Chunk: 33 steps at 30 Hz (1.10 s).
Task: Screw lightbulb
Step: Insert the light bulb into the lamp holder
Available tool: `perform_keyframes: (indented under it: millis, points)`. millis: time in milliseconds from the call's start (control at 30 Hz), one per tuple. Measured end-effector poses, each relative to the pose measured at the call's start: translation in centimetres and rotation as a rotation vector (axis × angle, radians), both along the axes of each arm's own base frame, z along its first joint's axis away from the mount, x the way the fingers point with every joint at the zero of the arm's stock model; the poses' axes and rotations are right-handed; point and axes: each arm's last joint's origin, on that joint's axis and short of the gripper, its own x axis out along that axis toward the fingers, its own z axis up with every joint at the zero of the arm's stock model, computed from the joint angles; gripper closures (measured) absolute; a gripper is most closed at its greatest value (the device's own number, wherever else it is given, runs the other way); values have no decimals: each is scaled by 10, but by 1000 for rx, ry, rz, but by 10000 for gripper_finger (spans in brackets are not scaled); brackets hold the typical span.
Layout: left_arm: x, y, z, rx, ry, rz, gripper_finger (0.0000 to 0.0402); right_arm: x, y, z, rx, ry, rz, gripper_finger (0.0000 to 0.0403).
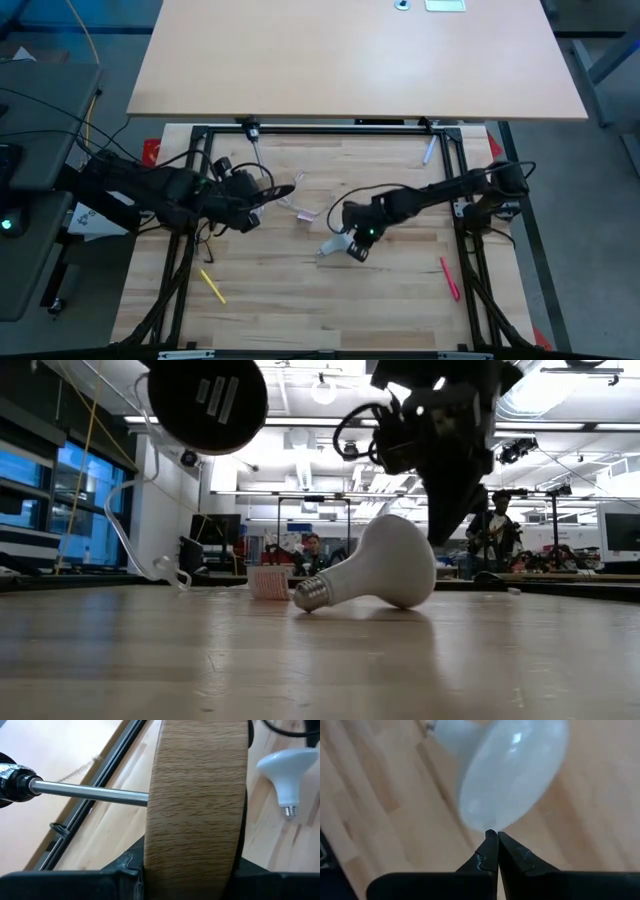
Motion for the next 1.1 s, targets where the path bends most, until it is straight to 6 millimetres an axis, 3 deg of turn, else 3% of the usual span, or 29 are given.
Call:
perform_keyframes:
  millis: [233, 433, 567, 700, 900, 1000, 1100]
  points:
    - [-5, -13, -1, -24, 29, -83, 294, -6, 45, 1, 43, 2, -99, 403]
    - [-11, -30, -1, -83, -27, -83, 294, -21, 90, 2, 46, -5, -97, 403]
    - [-17, -48, -2, -163, -92, -72, 294, -32, 106, 12, 1, -70, -34, 403]
    - [-20, -73, -10, -244, -96, -76, 294, -31, 107, 32, -38, -176, 169, 403]
    - [-24, -117, -34, -337, 48, -139, 294, -1, 93, 77, -108, -378, 404, 398]
    - [-30, -130, -41, -361, 102, -160, 294, 19, 85, 92, -131, -389, 453, 362]
    - [-35, -135, -42, -389, 121, -173, 294, 43, 85, 101, -176, -373, 534, 289]
